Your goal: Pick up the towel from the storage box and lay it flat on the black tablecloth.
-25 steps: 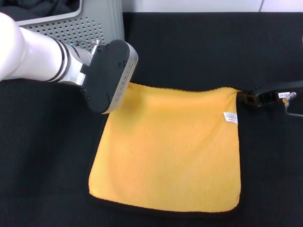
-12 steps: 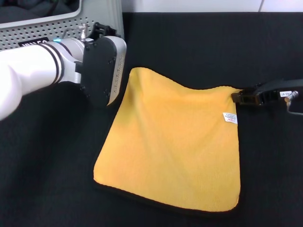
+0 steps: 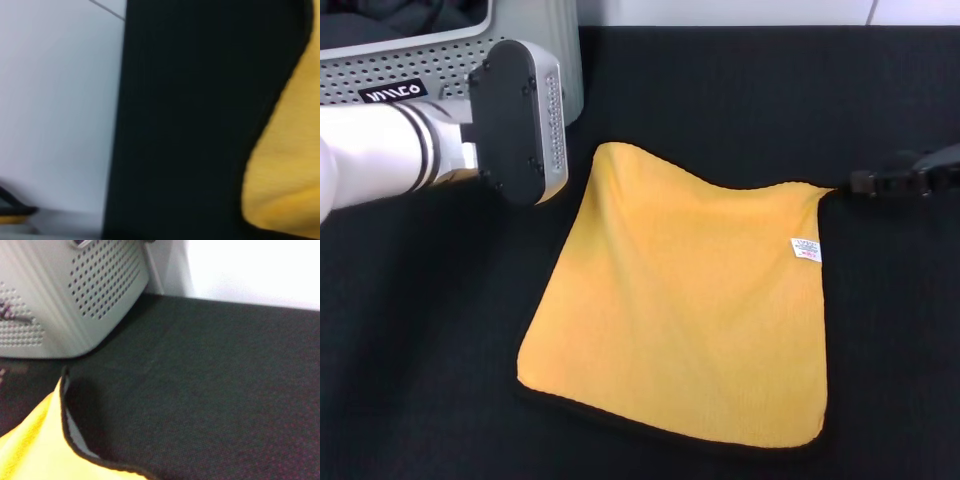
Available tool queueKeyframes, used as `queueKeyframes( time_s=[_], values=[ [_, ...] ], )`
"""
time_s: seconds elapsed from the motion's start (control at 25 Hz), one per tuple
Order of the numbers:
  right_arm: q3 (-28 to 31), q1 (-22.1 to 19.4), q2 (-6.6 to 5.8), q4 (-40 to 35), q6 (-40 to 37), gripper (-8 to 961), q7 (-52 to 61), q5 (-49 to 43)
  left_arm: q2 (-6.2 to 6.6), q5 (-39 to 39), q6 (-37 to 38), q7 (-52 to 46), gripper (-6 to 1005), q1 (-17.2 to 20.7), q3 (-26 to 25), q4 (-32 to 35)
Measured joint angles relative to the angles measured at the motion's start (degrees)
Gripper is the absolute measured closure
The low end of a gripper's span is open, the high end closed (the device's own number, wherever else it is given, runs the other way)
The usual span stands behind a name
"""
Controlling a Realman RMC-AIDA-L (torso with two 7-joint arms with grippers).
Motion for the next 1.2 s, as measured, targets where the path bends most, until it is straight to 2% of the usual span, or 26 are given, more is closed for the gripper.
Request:
queueKeyframes(
  time_s=[0.08,0.2,0.32,0.48,0.72,0.8,0.92,1.0,1.04,1.08,1.2],
  values=[
    [0.13,-1.66,-0.03,-2.94,1.47,74,0.61,0.42,-0.03,-0.14,1.48,-0.53,393,1.06,0.02,0.79],
    [1.96,-4.08,0.45,-7.82,6.49,74,-0.82,3.15,-0.06,-1.72,5.47,-2.1,300,2.91,-0.02,3.31],
    [4.79,-5.92,1.24,-10.91,13.38,75,-5.92,8.37,0.03,-5.47,11.04,-4.81,302,4.47,-1.5,7.05],
    [5.66,-6.49,1.62,-11.37,20.5,75,-12.26,14.03,0.11,-15.42,19.19,-5.18,303,5.74,-5.86,10.18],
    [4.02,-5.7,2.08,-12.17,27.82,76,-19.09,17.81,0.2,-34.44,35.71,-1.99,302,4.51,-17.43,9.51],
    [2.25,-5.66,2.07,-13.56,28.82,77,-20.92,18.76,0.25,-42.63,43.62,1.03,302,3.58,-24.0,6.85],
    [-1.29,-6.05,2.14,-17.39,29.07,77,-22.72,19.3,0.52,-50.04,52.37,3.05,302,1.46,-31.89,1.52],
    [-4.0,-6.26,2.23,-21.23,29.2,77,-22.91,19.98,1.17,-52.64,57.23,2.89,302,-0.61,-35.93,-2.43],
    [-4.61,-6.29,2.24,-22.06,29.33,78,-22.88,20.32,2.13,-54.06,60.87,2.5,303,-2.4,-38.32,-6.0],
    [-5.27,-6.33,2.23,-23.02,29.44,78,-22.87,20.85,2.51,-54.57,61.94,2.39,303,-2.93,-38.86,-7.06],
    [-7.23,-6.59,2.19,-26.68,29.52,78,-22.95,22.3,5.04,-57.18,66.63,1.97,303,-5.11,-40.09,-12.22]
  ],
)
